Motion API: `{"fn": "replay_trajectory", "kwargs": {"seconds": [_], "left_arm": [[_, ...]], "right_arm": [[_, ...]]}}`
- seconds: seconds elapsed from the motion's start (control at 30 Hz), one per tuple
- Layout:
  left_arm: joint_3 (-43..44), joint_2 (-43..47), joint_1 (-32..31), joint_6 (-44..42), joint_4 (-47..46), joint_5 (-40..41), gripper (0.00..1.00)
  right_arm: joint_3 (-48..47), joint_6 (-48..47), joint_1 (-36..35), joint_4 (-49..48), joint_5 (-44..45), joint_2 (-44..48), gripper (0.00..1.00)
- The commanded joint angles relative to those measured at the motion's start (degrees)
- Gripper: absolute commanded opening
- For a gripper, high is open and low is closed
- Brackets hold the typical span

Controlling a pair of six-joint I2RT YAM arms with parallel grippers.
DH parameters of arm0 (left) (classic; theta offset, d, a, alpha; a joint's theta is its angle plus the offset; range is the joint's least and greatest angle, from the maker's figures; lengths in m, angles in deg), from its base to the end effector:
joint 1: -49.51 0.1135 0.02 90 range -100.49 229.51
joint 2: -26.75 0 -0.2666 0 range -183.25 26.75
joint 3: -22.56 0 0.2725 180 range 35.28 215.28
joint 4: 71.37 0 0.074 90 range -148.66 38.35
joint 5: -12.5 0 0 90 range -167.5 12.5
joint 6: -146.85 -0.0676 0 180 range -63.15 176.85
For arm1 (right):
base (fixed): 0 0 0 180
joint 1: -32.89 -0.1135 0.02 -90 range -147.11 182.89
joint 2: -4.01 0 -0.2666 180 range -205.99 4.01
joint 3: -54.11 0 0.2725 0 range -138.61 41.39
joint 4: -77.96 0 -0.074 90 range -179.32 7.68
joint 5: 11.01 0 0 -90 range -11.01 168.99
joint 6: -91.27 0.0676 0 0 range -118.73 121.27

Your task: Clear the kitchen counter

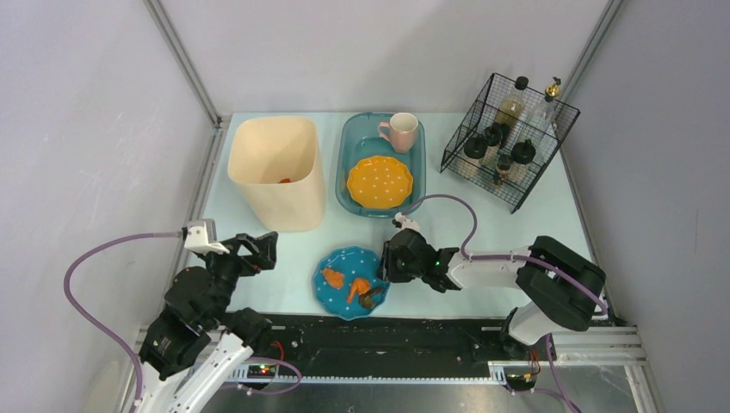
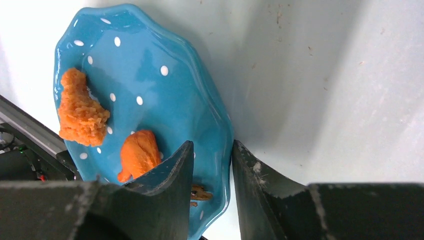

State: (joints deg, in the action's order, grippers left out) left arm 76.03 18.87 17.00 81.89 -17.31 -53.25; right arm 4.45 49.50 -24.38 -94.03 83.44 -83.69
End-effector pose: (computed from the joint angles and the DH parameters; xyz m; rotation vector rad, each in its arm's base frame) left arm 0.0830 -0.0200 0.3247 -0.2025 1.7084 -0.3835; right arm 0.1785 0.2681 0.1102 -0.1590 2.5118 0.7491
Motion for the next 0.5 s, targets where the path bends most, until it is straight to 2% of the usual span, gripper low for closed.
{"fn": "replay_trajectory", "kwargs": {"seconds": [0.0,0.17,0.47], "left_arm": [[-0.2,-1.0,-0.5,0.6,-0.4,-0.6,0.98],[-0.2,-0.9,-0.4,0.6,-0.3,-0.5,0.98],[-0.2,-0.9,-0.4,0.5,-0.4,-0.6,0.98]], "right_arm": [[-0.7,-0.1,-0.3,-0.9,-0.3,-3.3,0.38],[-0.7,0.1,-0.3,-0.9,-0.1,-5.4,0.33],[-0.7,-0.2,-0.5,-0.7,1.0,-5.8,0.00]]}}
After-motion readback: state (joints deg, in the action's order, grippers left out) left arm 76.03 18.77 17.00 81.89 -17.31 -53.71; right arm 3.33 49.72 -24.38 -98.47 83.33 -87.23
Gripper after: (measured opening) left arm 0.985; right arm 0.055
